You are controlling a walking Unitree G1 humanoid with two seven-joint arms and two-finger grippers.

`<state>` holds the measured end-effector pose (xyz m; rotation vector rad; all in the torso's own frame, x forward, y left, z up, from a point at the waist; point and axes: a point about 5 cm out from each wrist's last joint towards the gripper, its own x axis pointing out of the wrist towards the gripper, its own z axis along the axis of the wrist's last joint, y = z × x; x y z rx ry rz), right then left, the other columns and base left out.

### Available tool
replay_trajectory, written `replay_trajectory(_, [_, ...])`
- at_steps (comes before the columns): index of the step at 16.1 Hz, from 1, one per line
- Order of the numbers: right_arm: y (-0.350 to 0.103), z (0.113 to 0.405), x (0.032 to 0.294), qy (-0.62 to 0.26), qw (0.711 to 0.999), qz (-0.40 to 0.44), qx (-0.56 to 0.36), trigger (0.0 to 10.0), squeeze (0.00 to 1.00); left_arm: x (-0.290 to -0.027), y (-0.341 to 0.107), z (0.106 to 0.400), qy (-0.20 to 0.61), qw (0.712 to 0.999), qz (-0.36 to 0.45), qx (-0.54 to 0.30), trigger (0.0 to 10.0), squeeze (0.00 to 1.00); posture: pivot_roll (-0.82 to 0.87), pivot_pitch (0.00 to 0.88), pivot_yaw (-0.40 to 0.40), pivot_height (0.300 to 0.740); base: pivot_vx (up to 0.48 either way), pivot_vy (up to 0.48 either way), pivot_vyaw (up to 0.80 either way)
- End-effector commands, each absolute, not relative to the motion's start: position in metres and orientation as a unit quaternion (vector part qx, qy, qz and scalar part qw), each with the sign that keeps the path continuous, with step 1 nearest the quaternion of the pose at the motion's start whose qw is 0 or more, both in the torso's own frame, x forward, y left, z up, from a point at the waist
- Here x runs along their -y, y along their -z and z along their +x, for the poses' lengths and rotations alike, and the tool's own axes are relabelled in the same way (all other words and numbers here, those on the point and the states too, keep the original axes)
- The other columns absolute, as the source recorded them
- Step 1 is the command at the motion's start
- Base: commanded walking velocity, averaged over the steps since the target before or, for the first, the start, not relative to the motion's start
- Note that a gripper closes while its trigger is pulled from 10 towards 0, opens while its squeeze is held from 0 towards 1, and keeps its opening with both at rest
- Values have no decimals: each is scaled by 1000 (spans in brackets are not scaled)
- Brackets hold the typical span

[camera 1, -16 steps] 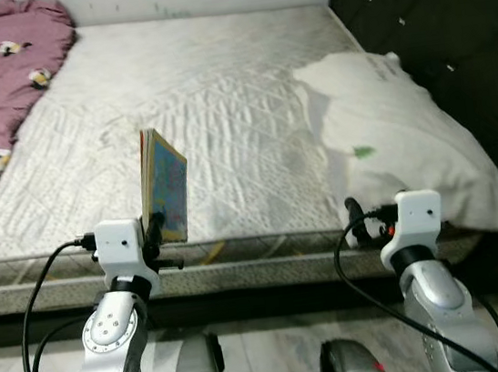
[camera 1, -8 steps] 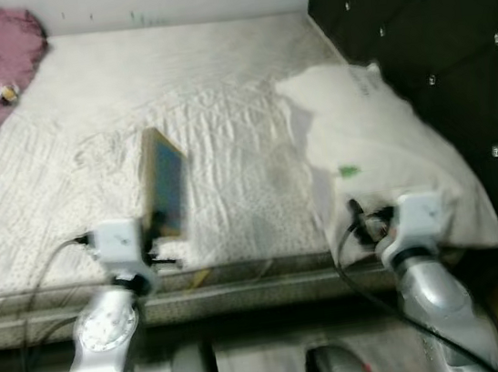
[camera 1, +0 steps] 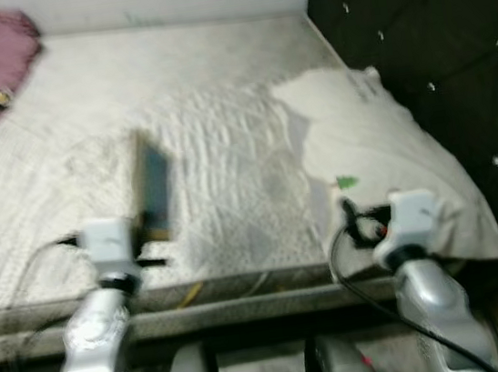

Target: Clean up the room

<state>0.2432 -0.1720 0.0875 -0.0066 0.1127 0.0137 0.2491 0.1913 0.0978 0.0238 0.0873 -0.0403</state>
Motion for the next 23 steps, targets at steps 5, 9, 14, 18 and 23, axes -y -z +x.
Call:
replay_trajectory(5, [-91,240,185,16,998,-15,-55,10000,0,-184,-109,257,36,999,8,-16,10000,0,-26,0,-27,637,401,0,0])
replay_trajectory(9, [-93,241,185,14,998,-17,-54,10000,0,-181,-108,268,17,999,-35,-28,10000,0,-35,0,-23,637,0,0,0])
replay_trajectory(14, [-105,232,189,15,999,-16,-37,10000,0,-160,-86,293,7,976,-180,-124,10000,0,-96,0,-25,584,0,0,0])
replay_trajectory(18, [-110,221,202,40,998,-34,-38,10000,0,-143,-72,305,32,969,-193,-152,10000,0,-137,0,-30,559,0,0,0])
replay_trajectory(23, [-113,216,211,42,997,-52,-43,10000,0,-136,-77,326,40,961,-243,-122,10000,0,-165,0,-44,559,0,0,0])
